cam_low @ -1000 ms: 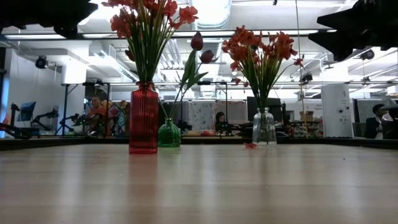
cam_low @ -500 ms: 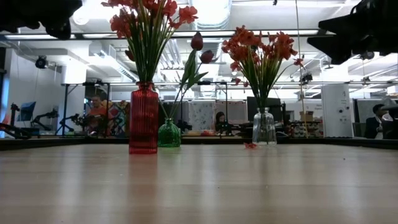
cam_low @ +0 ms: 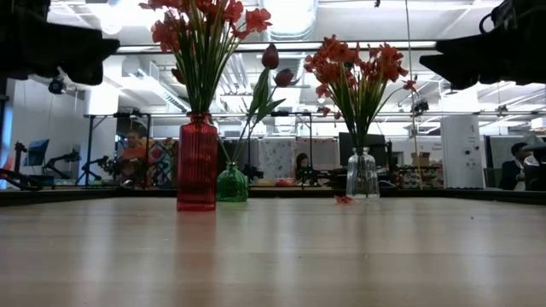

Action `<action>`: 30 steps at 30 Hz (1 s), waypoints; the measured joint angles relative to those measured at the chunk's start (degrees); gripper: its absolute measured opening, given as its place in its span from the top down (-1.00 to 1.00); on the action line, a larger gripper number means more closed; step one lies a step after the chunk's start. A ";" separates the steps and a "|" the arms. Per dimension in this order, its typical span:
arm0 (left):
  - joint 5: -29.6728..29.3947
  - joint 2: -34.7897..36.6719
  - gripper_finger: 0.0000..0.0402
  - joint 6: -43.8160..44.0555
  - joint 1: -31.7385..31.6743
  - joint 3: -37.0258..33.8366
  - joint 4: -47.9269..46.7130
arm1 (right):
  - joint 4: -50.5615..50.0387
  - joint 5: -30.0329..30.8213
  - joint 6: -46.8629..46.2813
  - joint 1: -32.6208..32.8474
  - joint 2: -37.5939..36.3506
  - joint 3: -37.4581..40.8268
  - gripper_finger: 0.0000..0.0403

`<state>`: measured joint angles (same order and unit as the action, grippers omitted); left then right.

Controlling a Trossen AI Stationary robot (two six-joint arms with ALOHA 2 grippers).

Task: Sort flowers into vase by color
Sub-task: Return to Home Position

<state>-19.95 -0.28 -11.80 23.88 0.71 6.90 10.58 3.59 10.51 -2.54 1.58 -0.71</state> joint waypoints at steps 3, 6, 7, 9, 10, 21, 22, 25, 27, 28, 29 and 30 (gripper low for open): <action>-0.58 -0.24 0.33 0.40 0.00 -0.10 -2.98 | -3.24 0.06 2.08 -0.01 0.05 0.00 -0.52; -0.70 -1.58 0.33 -0.05 0.00 0.00 -2.99 | -7.79 0.04 1.26 -0.01 -0.01 0.01 -0.53; -0.72 -1.93 0.33 -0.08 0.00 0.00 -2.91 | -8.99 -0.04 0.98 -0.01 0.02 0.00 -0.53; -0.93 -2.37 0.33 -0.08 0.00 0.10 -2.86 | -9.19 -0.48 0.06 -0.01 0.43 -0.06 -0.53; -0.96 -2.72 0.33 -0.09 0.00 0.21 -2.91 | -9.25 -0.56 -0.47 -0.01 0.63 -0.11 -0.53; -0.96 -4.58 0.33 -0.09 0.00 0.38 -3.03 | -9.45 -0.50 -10.01 -0.01 1.14 -0.44 -0.53; -0.95 -4.70 0.33 -0.10 0.00 0.38 -3.07 | -9.45 -0.52 -10.51 -0.01 1.14 -0.44 -0.53; -0.94 -5.03 0.33 -0.10 0.00 0.39 -3.04 | -9.39 -0.52 -10.54 -0.01 1.14 -0.50 -0.53; -0.94 -5.20 0.33 -0.10 0.00 0.39 -3.06 | -9.39 -0.52 -10.57 -0.01 1.14 -0.50 -0.53; -0.94 -5.28 0.33 -0.10 0.00 0.39 -3.06 | -9.39 -0.52 -10.57 -0.01 1.14 -0.50 -0.53; -0.94 -5.35 0.33 -0.10 0.00 0.39 -3.05 | -9.39 -0.52 -10.57 -0.01 1.14 -0.50 -0.53; -0.94 -5.43 0.33 -0.10 0.00 0.39 -3.05 | -9.37 -0.52 -10.57 -0.01 1.14 -0.50 -0.53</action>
